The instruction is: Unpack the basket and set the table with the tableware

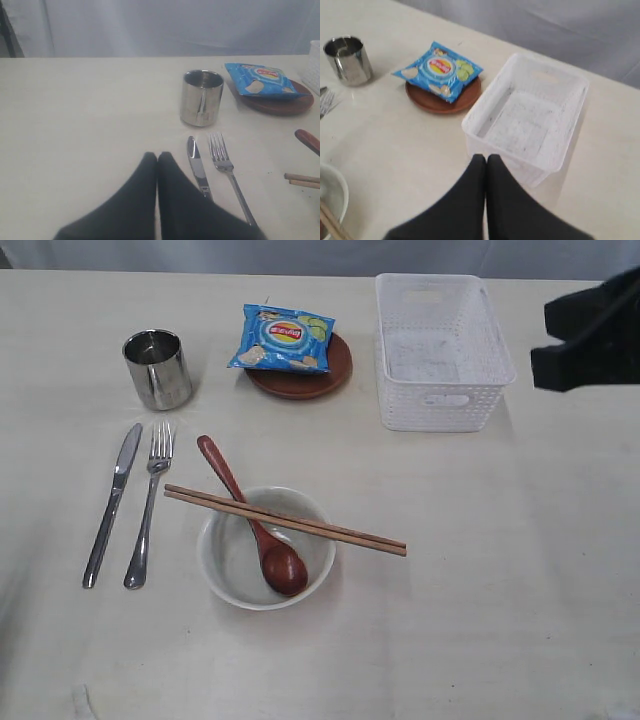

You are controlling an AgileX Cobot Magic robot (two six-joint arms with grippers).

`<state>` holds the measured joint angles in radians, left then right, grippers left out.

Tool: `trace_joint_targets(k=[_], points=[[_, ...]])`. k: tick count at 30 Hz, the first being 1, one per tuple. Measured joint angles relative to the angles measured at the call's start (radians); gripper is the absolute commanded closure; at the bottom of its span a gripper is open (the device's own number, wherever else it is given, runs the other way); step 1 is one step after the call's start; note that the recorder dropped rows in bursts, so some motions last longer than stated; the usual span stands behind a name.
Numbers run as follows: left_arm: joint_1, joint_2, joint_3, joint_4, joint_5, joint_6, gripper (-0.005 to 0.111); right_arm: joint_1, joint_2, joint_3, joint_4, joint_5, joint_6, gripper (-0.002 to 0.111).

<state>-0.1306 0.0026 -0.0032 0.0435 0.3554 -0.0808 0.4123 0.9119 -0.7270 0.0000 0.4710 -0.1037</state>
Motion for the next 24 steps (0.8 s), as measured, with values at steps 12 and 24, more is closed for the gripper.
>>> trace_joint_targets(k=[12, 24], points=[[0.0, 0.0, 0.0, 0.0, 0.0, 0.0, 0.107, 0.002, -0.032, 0.013, 0.0, 0.085, 0.0, 0.108], [0.0, 0.0, 0.0, 0.0, 0.0, 0.0, 0.107, -0.313, -0.657, 0.587, 0.007, -0.562, 0.0, 0.108]])
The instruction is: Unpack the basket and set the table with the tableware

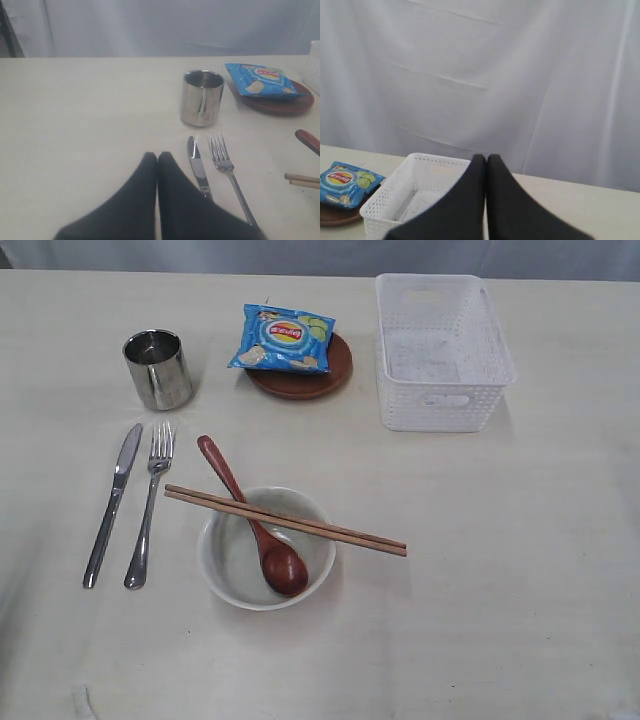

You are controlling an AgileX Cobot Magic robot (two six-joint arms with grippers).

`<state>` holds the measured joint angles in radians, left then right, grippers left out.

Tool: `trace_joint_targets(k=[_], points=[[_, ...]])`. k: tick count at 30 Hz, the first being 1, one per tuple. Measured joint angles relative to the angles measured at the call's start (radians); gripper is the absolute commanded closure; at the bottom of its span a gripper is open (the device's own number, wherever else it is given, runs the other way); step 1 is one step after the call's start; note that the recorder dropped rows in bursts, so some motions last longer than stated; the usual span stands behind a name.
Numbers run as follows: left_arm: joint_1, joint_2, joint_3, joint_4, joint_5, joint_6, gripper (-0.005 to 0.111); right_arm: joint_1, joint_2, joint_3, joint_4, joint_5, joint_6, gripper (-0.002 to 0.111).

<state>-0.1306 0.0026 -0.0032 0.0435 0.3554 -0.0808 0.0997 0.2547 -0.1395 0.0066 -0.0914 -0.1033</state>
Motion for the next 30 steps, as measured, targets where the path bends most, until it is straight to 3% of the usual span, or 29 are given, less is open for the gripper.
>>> trace_joint_targets(k=[3, 7, 30], points=[[0.0, 0.0, 0.0, 0.0, 0.0, 0.0, 0.107, 0.002, -0.126, 0.07, 0.0, 0.01, 0.042, 0.108], [0.0, 0.0, 0.0, 0.0, 0.0, 0.0, 0.107, 0.002, -0.233, 0.086, 0.0, 0.174, 0.073, 0.108], [0.0, 0.0, 0.0, 0.0, 0.0, 0.0, 0.107, 0.002, -0.248, 0.137, -0.022, 0.435, 0.077, 0.108]])
